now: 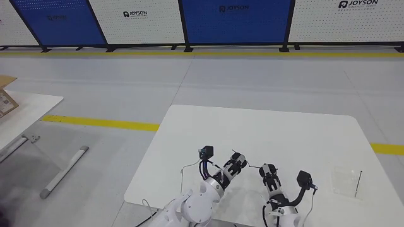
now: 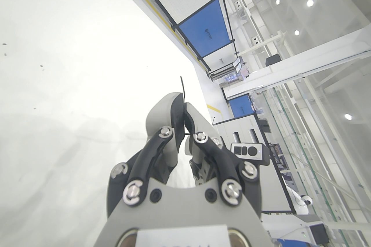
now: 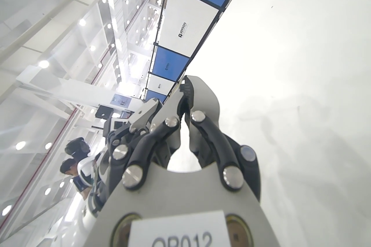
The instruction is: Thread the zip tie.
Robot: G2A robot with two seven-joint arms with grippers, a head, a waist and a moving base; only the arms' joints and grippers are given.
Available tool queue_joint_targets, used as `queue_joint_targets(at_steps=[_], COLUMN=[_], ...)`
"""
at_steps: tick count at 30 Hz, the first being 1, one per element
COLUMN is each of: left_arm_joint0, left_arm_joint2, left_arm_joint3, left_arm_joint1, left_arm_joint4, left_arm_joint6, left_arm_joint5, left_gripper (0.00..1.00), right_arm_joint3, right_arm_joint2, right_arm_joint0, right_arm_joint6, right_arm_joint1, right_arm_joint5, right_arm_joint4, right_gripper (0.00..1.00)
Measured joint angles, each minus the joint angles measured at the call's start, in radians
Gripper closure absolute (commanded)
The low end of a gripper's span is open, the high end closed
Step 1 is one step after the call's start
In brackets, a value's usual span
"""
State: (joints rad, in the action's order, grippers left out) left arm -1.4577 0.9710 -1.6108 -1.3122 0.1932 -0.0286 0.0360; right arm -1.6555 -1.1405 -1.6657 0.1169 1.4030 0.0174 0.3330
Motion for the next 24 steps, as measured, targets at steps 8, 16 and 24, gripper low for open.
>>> queue_joint_targets(at_steps=[8, 16, 24], left_arm_joint0=[0.0, 0.001, 0.0], left_arm_joint2=[0.0, 0.006, 0.012], left_arm_joint3=[0.0, 0.006, 0.014], left_arm_joint1=[0.0, -0.004, -0.004], left_arm_joint4=[0.0, -0.053, -0.086], left_arm_joint6=[0.0, -0.015, 0.01], left_arm_joint5=[0.0, -0.04, -0.077], left_gripper=[1.0, 1.0, 1.0], right_arm_joint3=[0.0, 0.024, 0.076], right_arm_joint2=[0.0, -0.008, -0.007], right_arm_joint0=[0.0, 0.003, 0.032], right_arm_joint6=[-0.001, -0.031, -0.035], right_arm_joint1=[0.0, 0.001, 0.007], right_arm_joint5=[0.001, 0.055, 0.141], right_arm_joint4=[0.0, -0.071, -0.157], right_gripper=[1.0, 1.0, 1.0])
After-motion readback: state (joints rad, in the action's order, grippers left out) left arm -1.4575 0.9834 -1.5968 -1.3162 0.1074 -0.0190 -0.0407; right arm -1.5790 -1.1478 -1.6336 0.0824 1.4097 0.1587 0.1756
